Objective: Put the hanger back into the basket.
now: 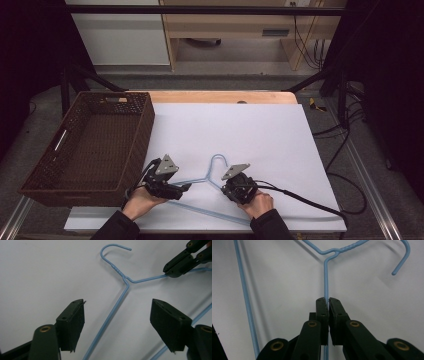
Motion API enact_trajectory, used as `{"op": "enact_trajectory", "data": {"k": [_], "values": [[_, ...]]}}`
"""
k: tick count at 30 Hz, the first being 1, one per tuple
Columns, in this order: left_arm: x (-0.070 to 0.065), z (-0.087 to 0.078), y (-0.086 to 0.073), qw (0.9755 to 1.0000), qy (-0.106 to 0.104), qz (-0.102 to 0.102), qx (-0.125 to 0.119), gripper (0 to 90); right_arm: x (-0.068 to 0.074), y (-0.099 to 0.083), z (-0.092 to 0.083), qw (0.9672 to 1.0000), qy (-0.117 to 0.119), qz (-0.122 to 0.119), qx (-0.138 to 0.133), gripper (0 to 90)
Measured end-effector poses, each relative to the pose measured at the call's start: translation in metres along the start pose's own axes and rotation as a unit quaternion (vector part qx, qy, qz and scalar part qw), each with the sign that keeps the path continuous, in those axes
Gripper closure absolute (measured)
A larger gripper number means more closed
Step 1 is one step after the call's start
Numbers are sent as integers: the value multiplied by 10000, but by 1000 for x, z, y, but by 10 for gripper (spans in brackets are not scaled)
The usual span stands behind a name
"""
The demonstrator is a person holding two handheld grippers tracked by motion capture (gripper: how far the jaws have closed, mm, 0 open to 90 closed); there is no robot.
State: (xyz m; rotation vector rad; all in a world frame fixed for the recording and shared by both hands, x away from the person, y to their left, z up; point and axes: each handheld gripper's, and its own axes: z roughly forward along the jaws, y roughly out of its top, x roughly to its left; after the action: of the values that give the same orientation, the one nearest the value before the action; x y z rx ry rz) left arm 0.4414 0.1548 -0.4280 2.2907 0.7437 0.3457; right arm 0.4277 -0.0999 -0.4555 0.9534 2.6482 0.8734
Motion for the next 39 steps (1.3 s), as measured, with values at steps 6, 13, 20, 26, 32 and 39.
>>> {"op": "enact_trajectory", "data": {"k": [6,13,20,26,32,39], "values": [[2,19,6,9993,-28,107,363,312,0,0,-2,9999,-76,-76,-45,872],[-1,26,5,9985,-25,236,503,334,1,1,-8,9996,-124,-97,-239,873],[-2,38,5,9963,-61,424,747,420,1,1,-10,9994,-112,-156,-299,872],[-2,41,5,9953,-27,511,817,519,1,1,-11,9993,-121,-149,-330,872],[-2,41,6,9951,-2,609,776,626,0,1,-13,9991,-113,-220,-356,872],[-7,44,10,9937,138,774,793,704,0,1,-14,9989,-112,-237,-384,872]]}}
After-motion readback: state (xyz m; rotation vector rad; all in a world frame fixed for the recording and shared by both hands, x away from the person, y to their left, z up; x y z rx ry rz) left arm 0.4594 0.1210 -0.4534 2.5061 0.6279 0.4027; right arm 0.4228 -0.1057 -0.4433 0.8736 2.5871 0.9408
